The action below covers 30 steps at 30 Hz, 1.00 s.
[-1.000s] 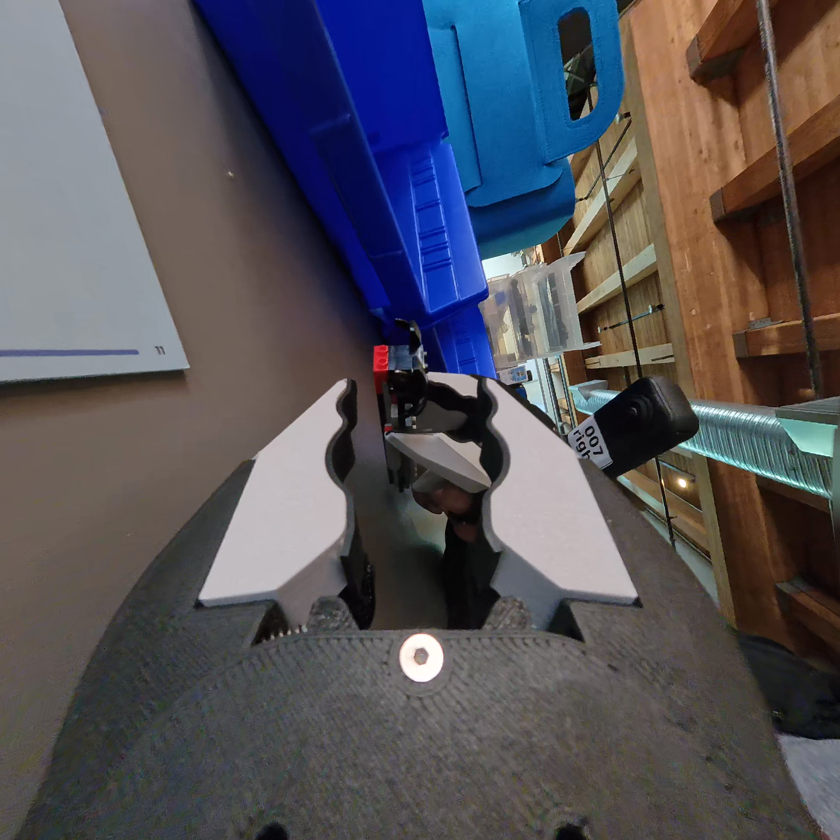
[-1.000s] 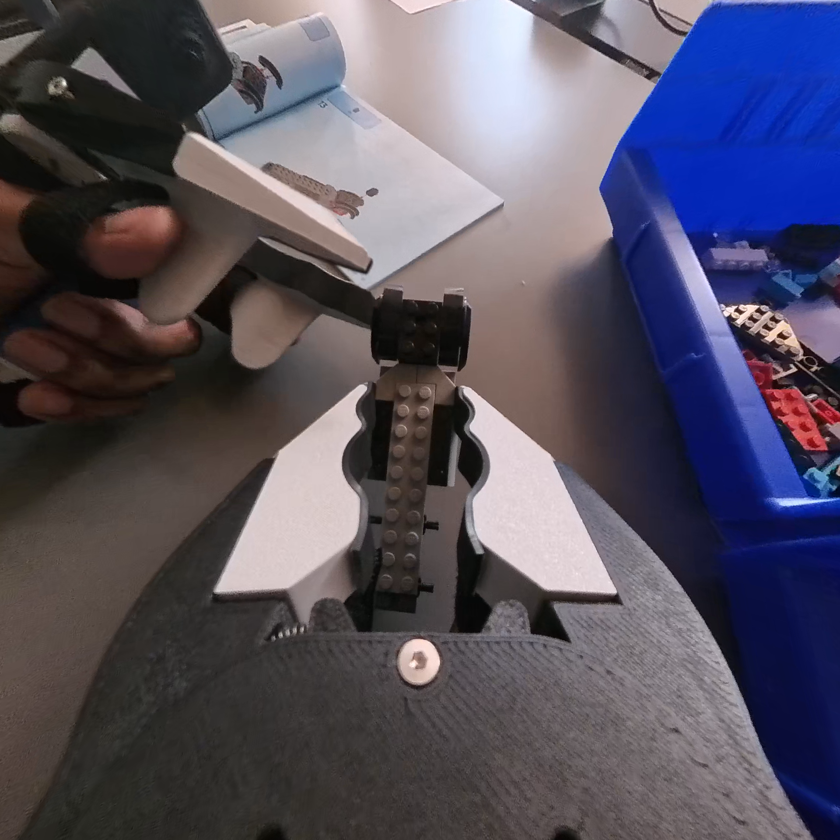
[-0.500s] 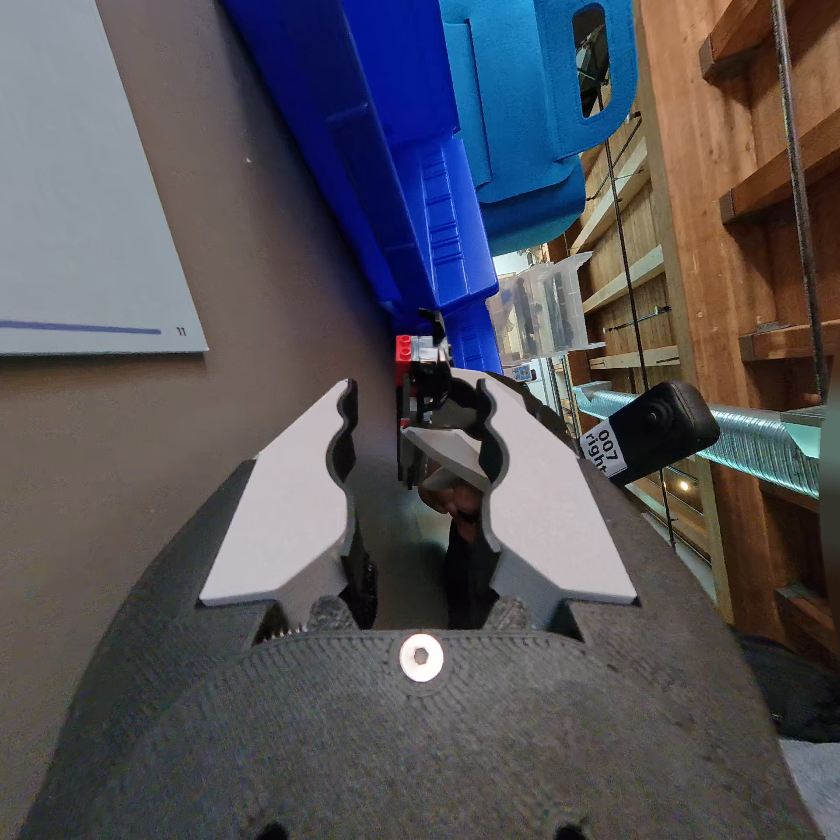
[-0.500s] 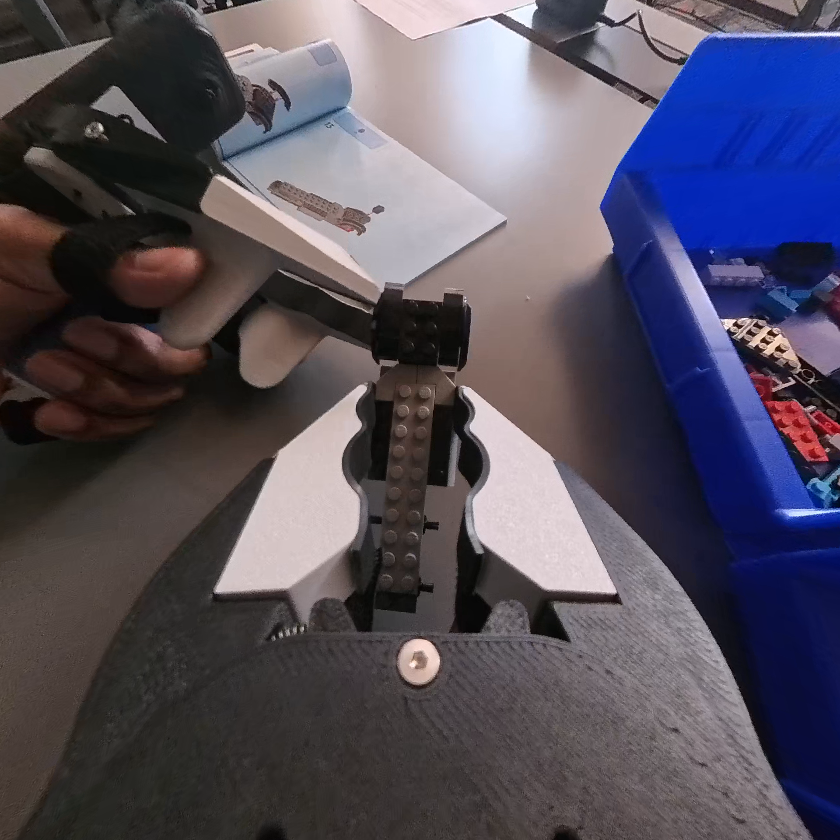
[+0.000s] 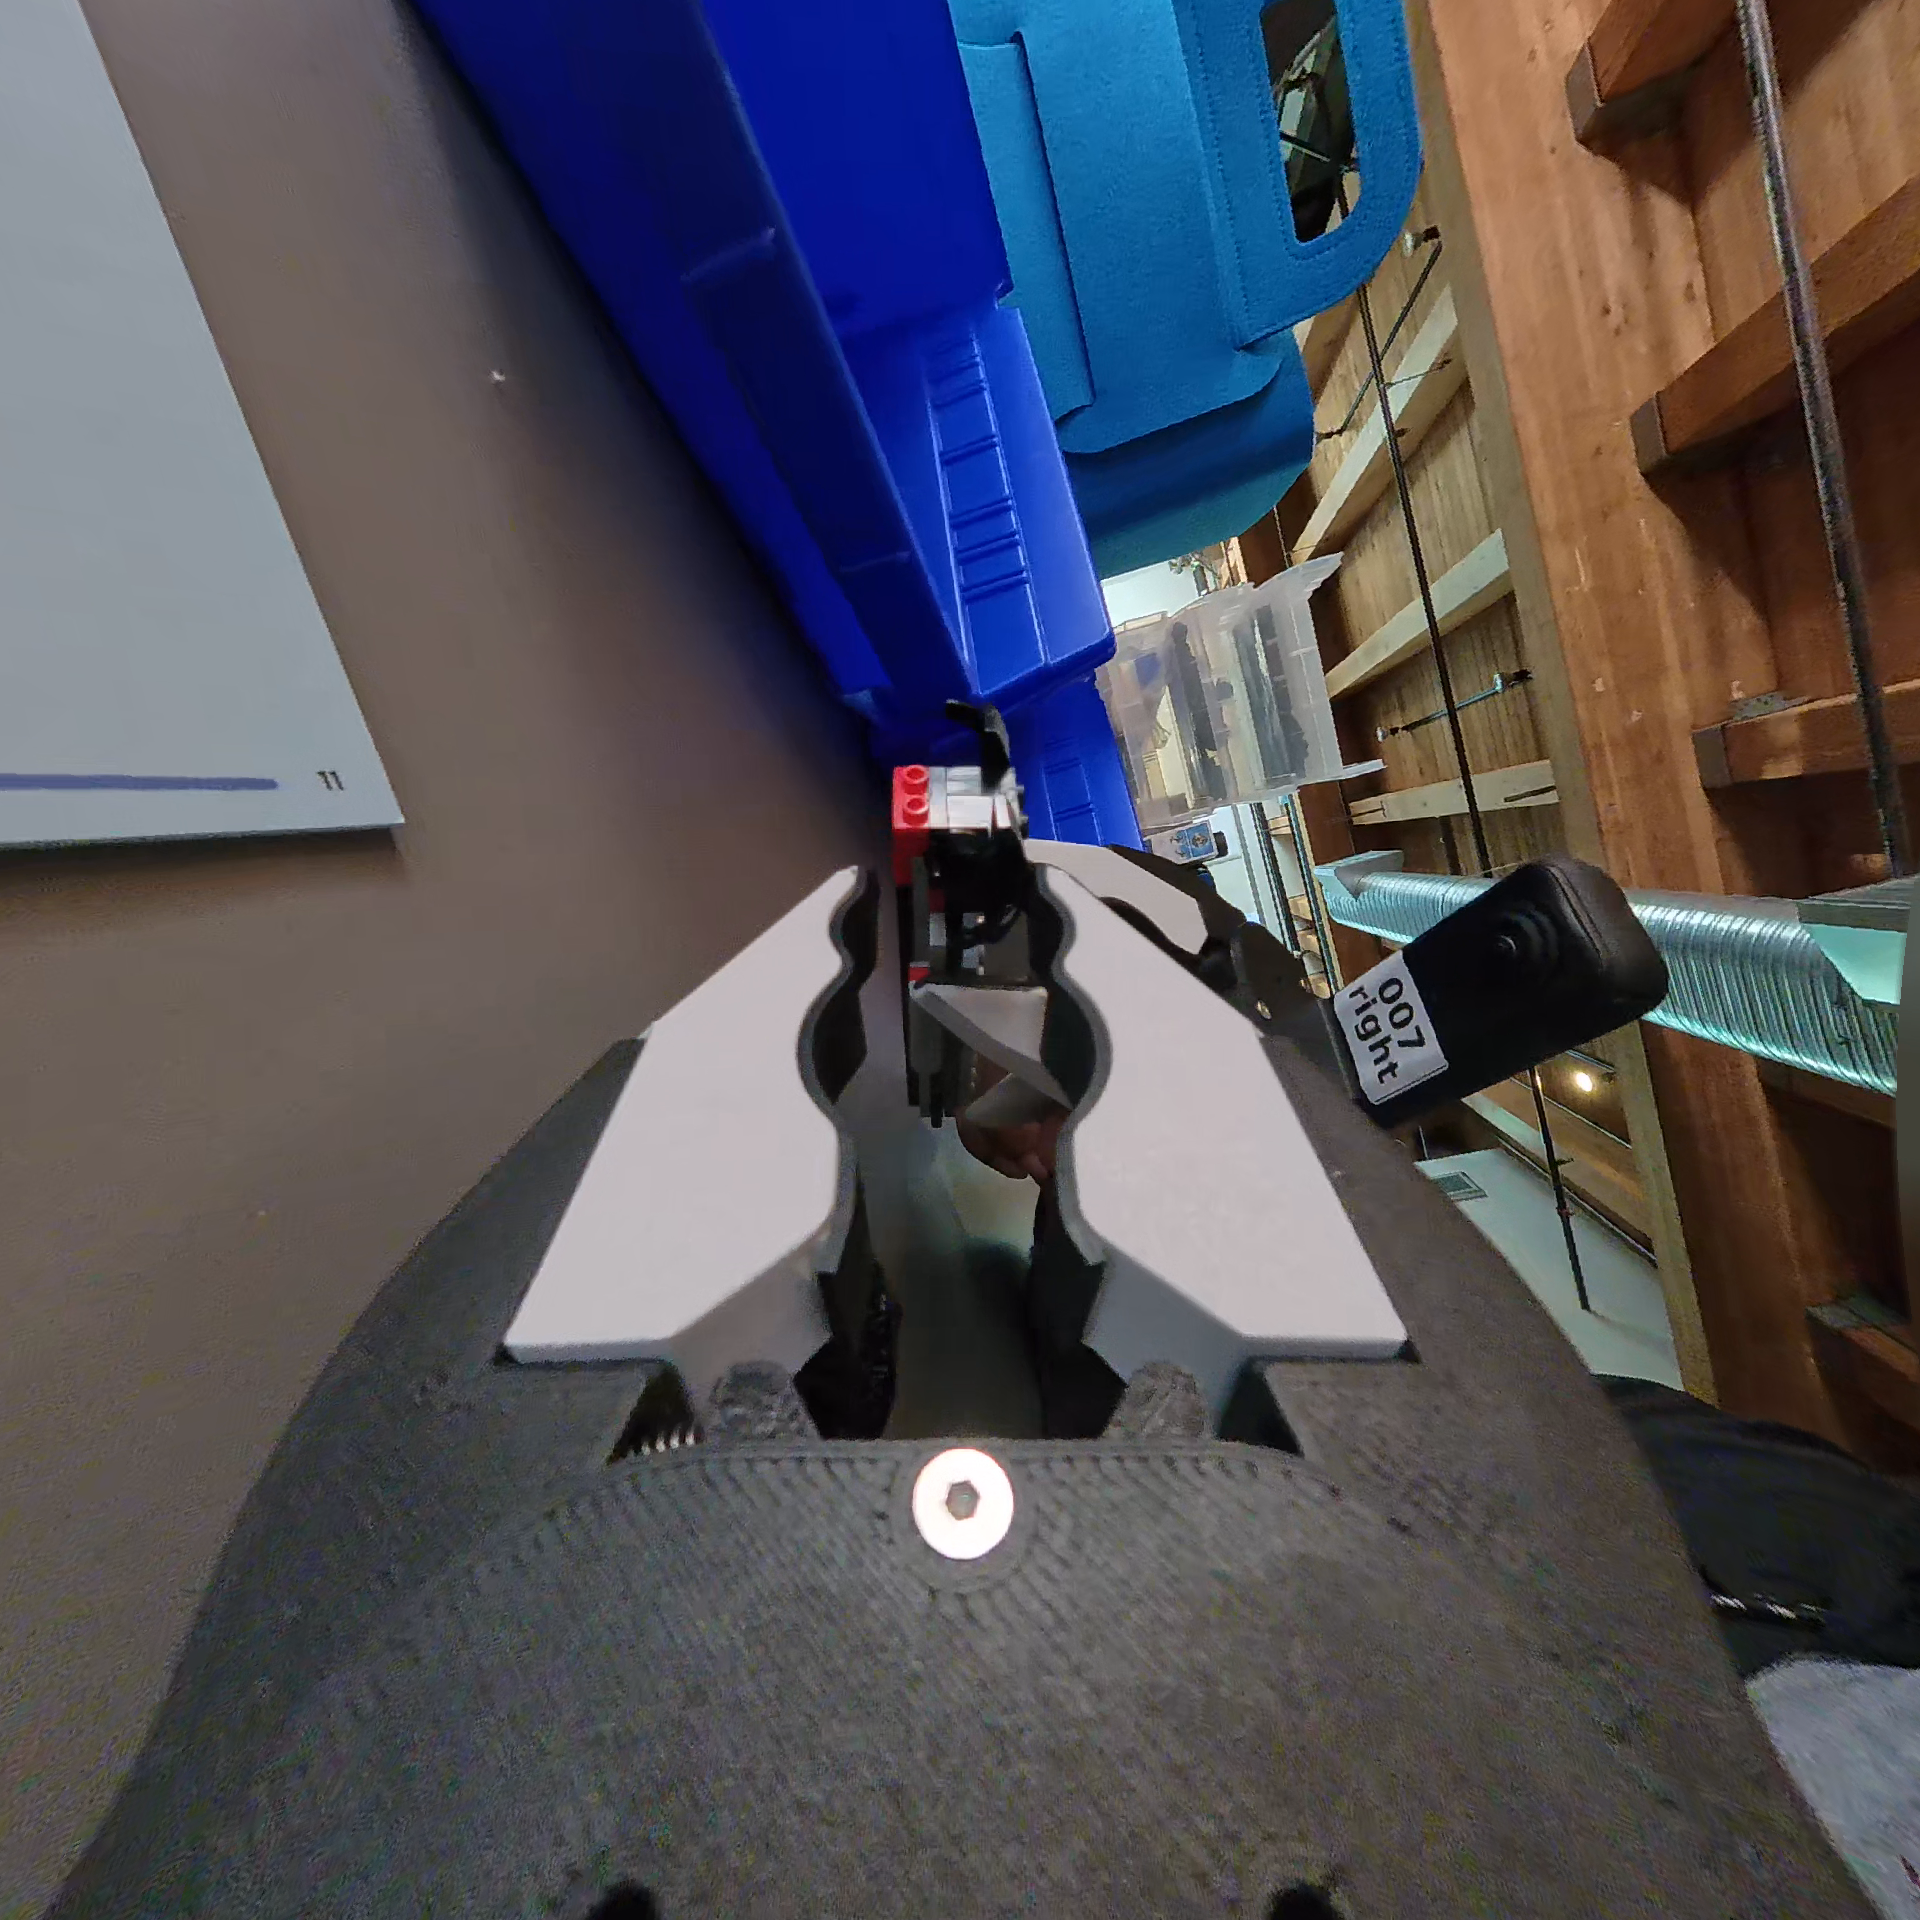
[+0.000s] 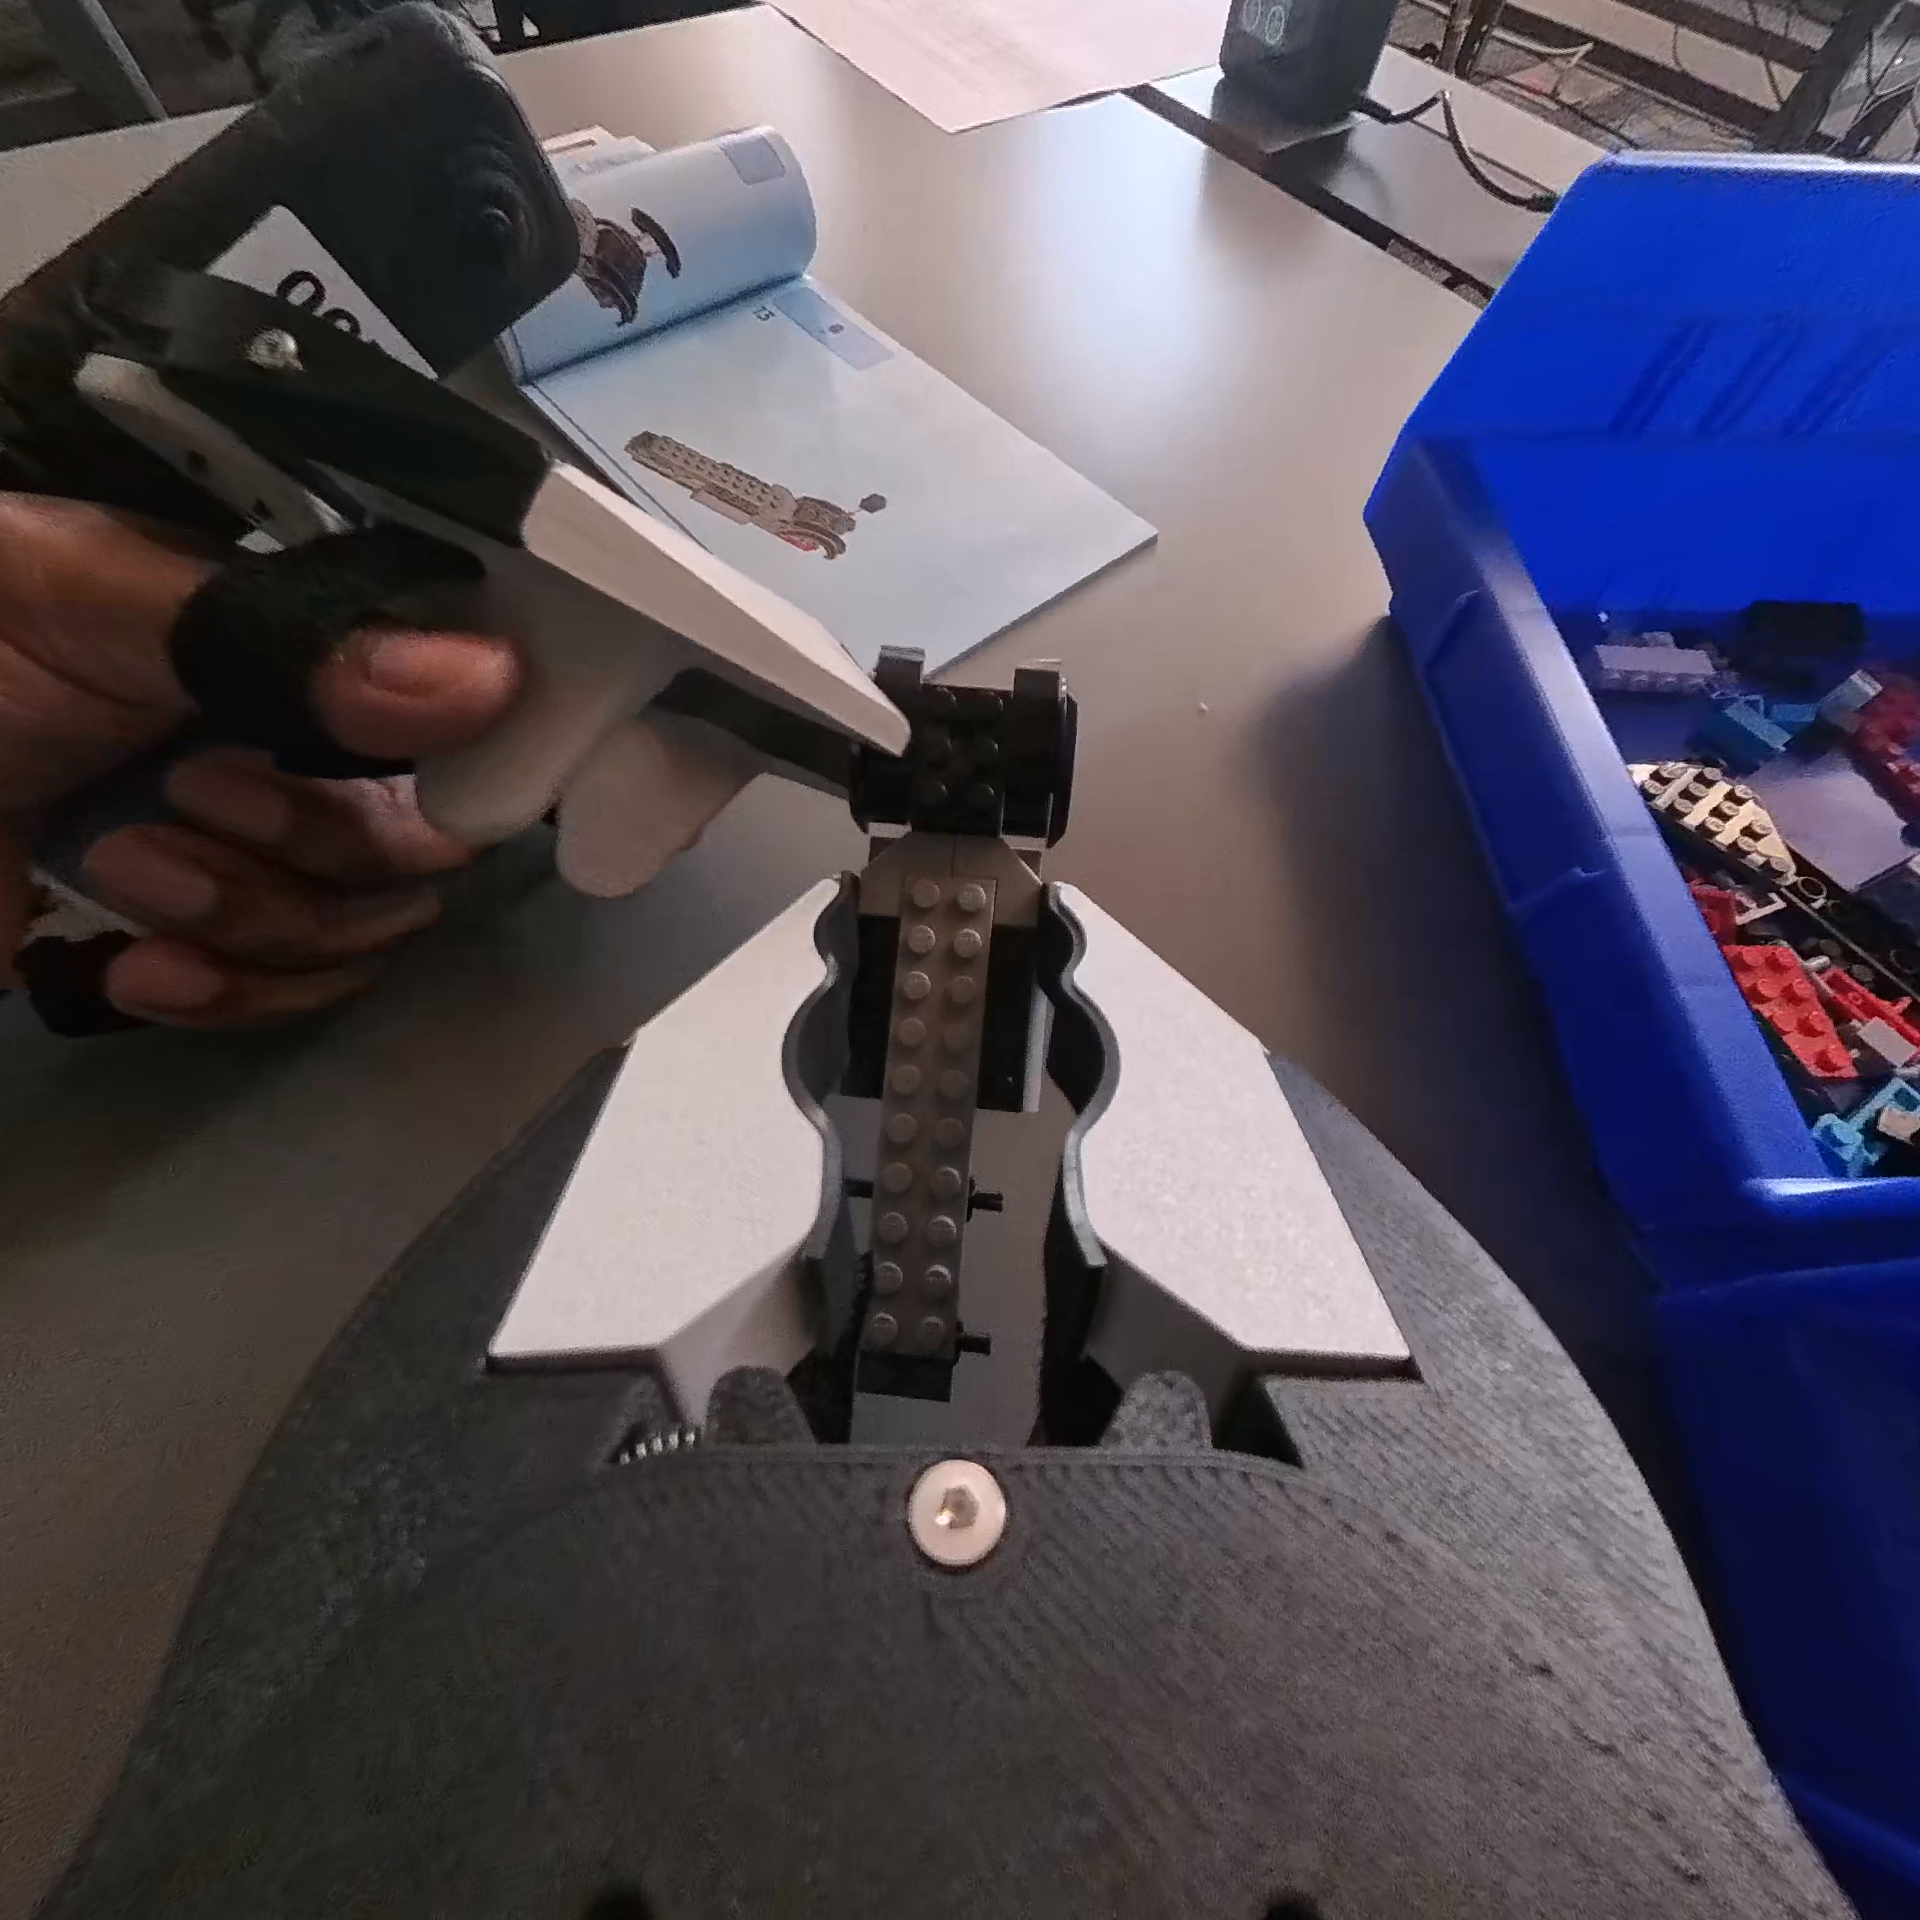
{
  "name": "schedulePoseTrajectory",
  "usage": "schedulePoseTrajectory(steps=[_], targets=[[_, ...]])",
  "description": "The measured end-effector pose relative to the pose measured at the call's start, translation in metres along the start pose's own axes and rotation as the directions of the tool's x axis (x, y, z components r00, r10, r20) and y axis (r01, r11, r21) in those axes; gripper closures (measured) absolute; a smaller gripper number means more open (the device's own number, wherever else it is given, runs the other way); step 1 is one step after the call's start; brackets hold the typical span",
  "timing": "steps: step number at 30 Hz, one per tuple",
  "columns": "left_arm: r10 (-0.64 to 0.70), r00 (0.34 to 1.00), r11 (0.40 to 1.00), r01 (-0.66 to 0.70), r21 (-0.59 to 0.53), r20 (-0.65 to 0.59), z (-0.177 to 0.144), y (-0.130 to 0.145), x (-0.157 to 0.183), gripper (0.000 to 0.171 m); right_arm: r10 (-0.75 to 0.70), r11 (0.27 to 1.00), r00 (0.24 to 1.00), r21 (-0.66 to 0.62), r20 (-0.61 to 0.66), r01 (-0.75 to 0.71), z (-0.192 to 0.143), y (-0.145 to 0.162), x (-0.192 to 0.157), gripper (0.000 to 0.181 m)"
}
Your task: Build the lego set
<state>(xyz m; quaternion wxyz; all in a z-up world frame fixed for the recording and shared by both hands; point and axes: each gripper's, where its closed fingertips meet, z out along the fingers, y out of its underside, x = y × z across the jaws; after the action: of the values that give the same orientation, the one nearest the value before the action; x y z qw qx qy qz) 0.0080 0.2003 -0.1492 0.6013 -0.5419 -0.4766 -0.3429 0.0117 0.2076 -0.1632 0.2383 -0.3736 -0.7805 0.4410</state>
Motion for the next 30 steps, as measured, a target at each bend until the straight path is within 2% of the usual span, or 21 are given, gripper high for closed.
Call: schedulePoseTrajectory(steps=[17,19,30], targets=[[0.021,0.999,1.000,-0.020,0.022,-0.042,0.000,-0.003,0.009,0.150,-0.043,0.999,0.998,0.028,-0.037,0.044,-0.005,-0.007,0.001,0.145],[0.036,0.998,0.999,-0.034,0.027,-0.050,-0.001,-0.003,0.011,0.156,-0.068,0.997,0.996,0.029,-0.057,0.070,-0.006,-0.008,0.001,0.145],[0.037,0.994,0.999,-0.033,0.037,-0.100,-0.002,-0.005,0.018,0.156,-0.105,0.992,0.991,0.060,-0.082,0.110,-0.009,-0.015,0.001,0.145]])
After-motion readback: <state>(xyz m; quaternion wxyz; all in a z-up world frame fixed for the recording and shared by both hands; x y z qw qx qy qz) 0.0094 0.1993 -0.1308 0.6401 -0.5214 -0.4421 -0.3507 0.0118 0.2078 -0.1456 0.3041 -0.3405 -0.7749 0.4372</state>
